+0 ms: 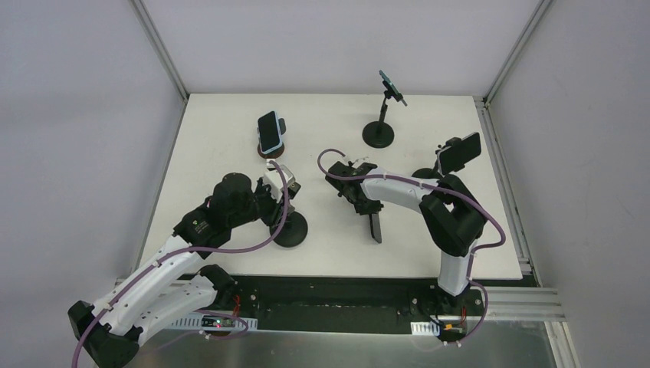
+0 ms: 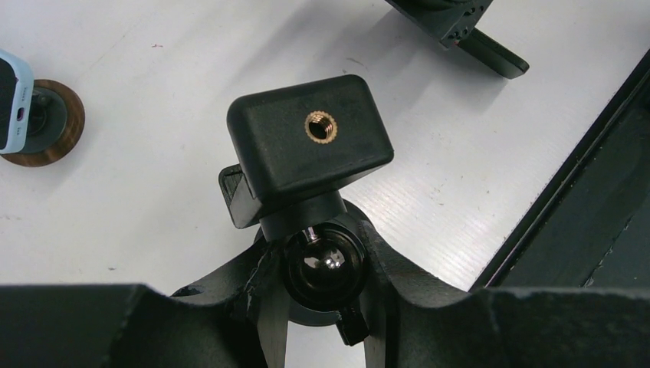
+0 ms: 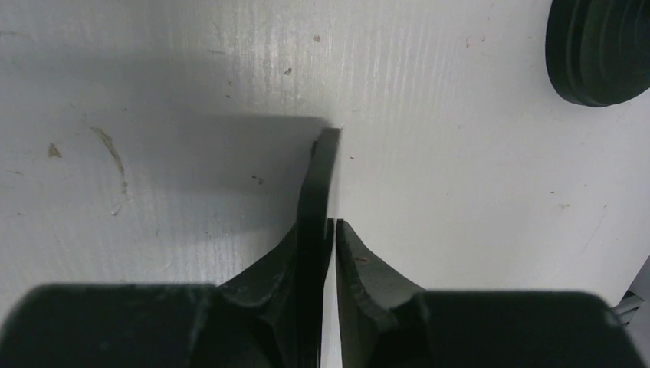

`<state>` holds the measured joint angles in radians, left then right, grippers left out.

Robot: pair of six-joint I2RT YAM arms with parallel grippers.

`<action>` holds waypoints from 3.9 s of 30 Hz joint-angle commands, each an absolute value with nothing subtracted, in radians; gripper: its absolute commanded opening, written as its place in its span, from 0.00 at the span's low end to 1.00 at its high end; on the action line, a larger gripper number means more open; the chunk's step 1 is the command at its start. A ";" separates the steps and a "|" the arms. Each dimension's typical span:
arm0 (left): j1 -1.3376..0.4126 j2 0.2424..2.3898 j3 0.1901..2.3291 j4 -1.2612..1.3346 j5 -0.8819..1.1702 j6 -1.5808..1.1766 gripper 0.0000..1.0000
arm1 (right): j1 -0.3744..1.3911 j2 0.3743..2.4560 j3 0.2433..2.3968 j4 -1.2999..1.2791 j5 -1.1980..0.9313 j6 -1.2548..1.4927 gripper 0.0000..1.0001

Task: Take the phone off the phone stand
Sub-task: Place the phone at the center of the board, then move the phone stand to the center of the board, then pick up the phone stand with the phone at the center of the board.

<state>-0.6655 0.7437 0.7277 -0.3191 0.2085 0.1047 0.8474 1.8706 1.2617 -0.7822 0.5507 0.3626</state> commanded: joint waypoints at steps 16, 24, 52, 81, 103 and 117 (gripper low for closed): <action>-0.652 0.720 0.735 -0.221 0.206 0.124 0.00 | 0.844 1.839 1.259 -0.768 0.510 0.394 0.49; -0.649 0.729 0.733 -0.221 0.213 0.114 0.00 | 0.844 1.726 1.252 -0.748 0.404 0.394 0.63; -0.426 1.559 1.405 -0.057 0.467 0.177 0.00 | 0.929 0.819 0.751 -0.707 0.312 0.714 0.72; -0.417 1.517 1.303 -0.014 0.329 0.071 0.99 | 0.971 0.745 0.731 -0.782 0.366 0.695 0.74; -0.412 1.005 0.934 -0.392 0.177 -0.214 0.99 | 0.926 0.886 1.041 -0.923 0.358 0.640 0.83; -0.411 0.830 0.772 -0.550 0.056 -0.221 0.99 | 0.823 1.084 1.523 -1.205 0.518 0.680 0.83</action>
